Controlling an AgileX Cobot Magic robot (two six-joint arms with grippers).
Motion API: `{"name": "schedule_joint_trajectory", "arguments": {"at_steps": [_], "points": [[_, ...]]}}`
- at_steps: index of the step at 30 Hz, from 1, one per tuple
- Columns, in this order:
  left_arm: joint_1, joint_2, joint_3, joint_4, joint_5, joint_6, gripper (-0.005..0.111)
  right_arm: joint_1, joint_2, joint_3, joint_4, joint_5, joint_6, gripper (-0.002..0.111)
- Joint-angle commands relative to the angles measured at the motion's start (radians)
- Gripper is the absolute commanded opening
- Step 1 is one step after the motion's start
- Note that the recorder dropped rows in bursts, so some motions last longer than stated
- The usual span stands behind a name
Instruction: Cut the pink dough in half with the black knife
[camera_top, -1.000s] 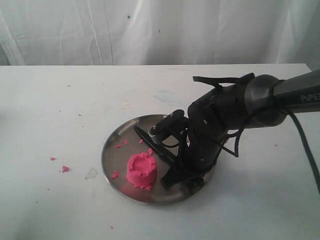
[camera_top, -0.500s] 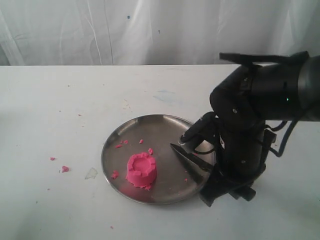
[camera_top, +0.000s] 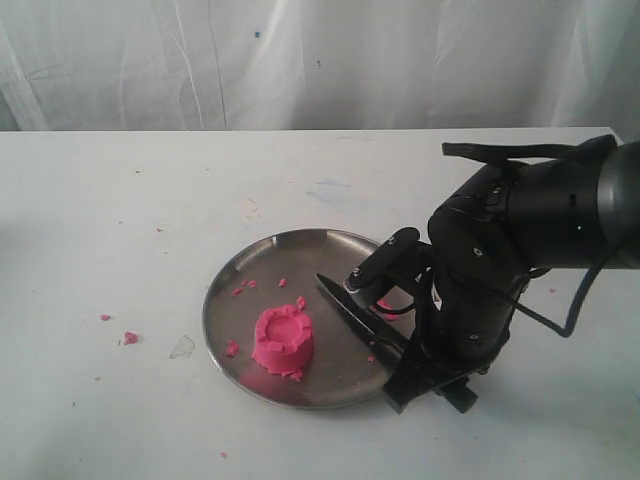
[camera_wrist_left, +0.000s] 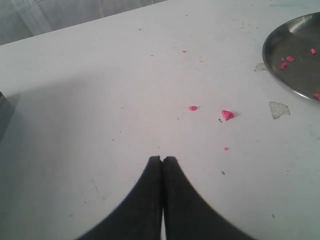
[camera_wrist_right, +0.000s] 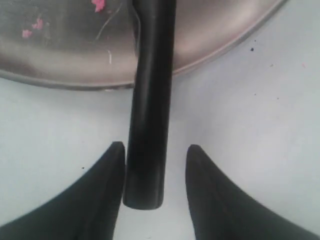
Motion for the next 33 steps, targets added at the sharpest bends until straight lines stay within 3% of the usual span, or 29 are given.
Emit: {"name": "schedule_joint_trajectory", "arguments": {"at_steps": [1,10,12,15,18,20,22,23,25,28,30,33], "points": [[0.003,-0.005,0.002,-0.005,-0.001,-0.004,0.000,-0.006,-0.009,-0.007,0.003,0.007,-0.004,0.043],[0.003,-0.005,0.002,-0.005,-0.001,-0.004,0.000,-0.008,-0.171,-0.067,-0.059,0.032,0.077,0.040],[0.003,-0.005,0.002,-0.005,-0.001,-0.004,0.000,-0.021,-0.214,-0.067,-0.242,0.034,0.173,0.036],[0.003,-0.005,0.002,-0.005,-0.001,-0.004,0.000,-0.079,-0.226,-0.057,-0.625,0.112,0.483,0.030],[0.003,-0.005,0.002,-0.005,-0.001,-0.004,0.000,-0.168,-0.217,-0.029,-0.792,0.211,0.701,0.028],[0.003,-0.005,0.002,-0.005,-0.001,-0.004,0.000,-0.231,-0.217,-0.002,-0.710,0.140,0.699,0.028],[0.003,-0.005,0.002,-0.005,-0.001,-0.004,0.000,-0.280,-0.217,0.030,-0.528,-0.006,0.579,0.026],[0.003,-0.005,0.002,-0.005,-0.001,-0.004,0.000,-0.304,-0.212,0.045,-0.352,-0.094,0.426,0.025],[0.003,-0.005,0.002,-0.005,-0.001,-0.004,0.000,-0.342,-0.199,0.054,0.085,-0.131,-0.081,0.018],[0.003,-0.005,0.002,-0.005,-0.001,-0.004,0.000,-0.401,-0.166,0.044,0.708,0.031,-0.713,0.009],[0.003,-0.005,0.002,-0.005,-0.001,-0.004,0.000,-0.422,-0.157,0.029,0.865,0.130,-0.875,0.008],[0.003,-0.005,0.002,-0.005,-0.001,-0.004,0.000,-0.425,-0.159,0.025,0.879,0.083,-0.945,0.008]]}}
